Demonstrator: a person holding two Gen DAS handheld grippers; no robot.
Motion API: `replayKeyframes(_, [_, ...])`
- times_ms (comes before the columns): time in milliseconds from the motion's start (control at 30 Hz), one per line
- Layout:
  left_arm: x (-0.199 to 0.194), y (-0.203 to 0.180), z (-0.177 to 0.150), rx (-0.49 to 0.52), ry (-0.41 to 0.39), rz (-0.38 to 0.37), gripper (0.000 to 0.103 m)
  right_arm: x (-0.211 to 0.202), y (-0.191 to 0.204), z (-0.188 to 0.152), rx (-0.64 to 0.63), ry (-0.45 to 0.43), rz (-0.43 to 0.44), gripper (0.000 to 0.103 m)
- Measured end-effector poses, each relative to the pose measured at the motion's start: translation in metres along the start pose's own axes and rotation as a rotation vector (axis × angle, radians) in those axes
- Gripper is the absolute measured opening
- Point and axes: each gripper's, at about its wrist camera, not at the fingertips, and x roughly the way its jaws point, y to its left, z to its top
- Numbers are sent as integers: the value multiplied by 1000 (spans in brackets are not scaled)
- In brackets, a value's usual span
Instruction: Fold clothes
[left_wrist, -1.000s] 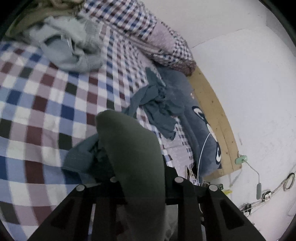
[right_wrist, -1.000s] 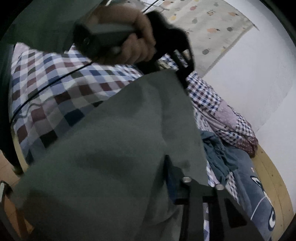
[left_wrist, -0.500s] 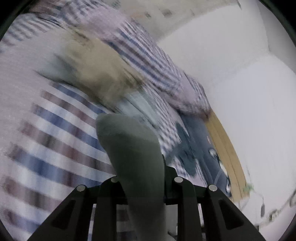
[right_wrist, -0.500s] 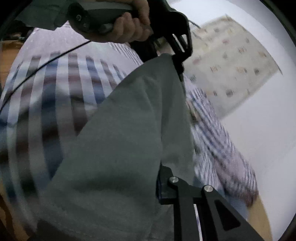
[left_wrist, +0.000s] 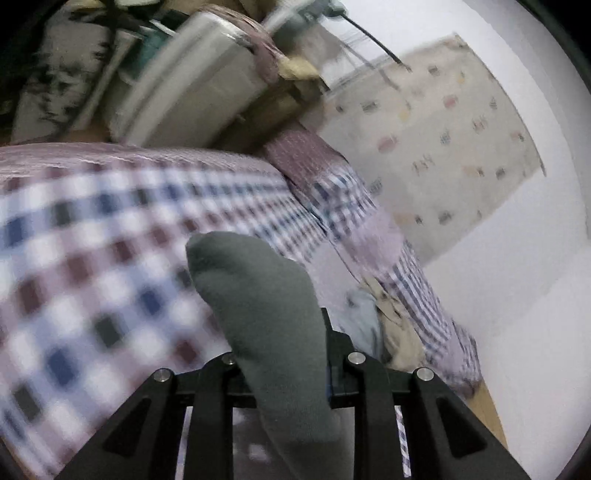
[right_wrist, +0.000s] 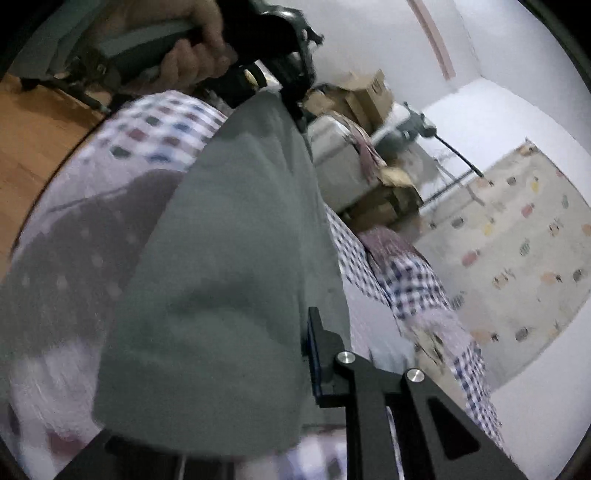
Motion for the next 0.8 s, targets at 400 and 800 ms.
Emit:
replayKeyframes(400, [-21, 75, -22, -147, 67, 137, 55, -31, 26, -33, 56, 94, 105, 15])
replayKeyframes(800, [-99, -16, -74, 148, -80, 271, 88, -181, -85, -137, 596, 124, 11, 47])
